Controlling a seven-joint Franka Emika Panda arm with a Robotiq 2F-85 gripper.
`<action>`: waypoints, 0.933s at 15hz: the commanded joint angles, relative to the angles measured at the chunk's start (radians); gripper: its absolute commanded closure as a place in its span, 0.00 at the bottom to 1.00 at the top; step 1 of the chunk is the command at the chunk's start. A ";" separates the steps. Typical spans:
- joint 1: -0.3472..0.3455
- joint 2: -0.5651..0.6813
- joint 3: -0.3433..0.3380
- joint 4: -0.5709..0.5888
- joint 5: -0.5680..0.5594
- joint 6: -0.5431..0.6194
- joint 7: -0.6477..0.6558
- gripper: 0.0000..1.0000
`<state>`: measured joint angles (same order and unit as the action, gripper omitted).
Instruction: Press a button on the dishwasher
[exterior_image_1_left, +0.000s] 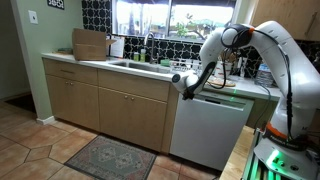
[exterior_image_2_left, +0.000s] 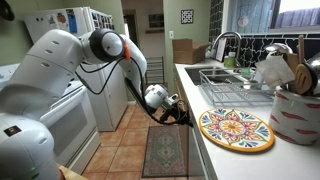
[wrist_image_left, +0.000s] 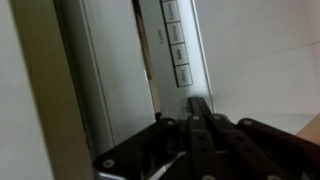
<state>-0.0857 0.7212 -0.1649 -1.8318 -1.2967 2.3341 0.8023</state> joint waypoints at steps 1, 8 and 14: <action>-0.022 0.028 -0.002 0.035 -0.027 0.033 -0.003 1.00; -0.058 0.042 0.013 0.089 0.047 0.046 -0.045 1.00; -0.083 0.062 0.007 0.141 0.185 0.077 -0.119 1.00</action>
<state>-0.1231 0.7247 -0.1417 -1.7842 -1.1472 2.3490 0.7459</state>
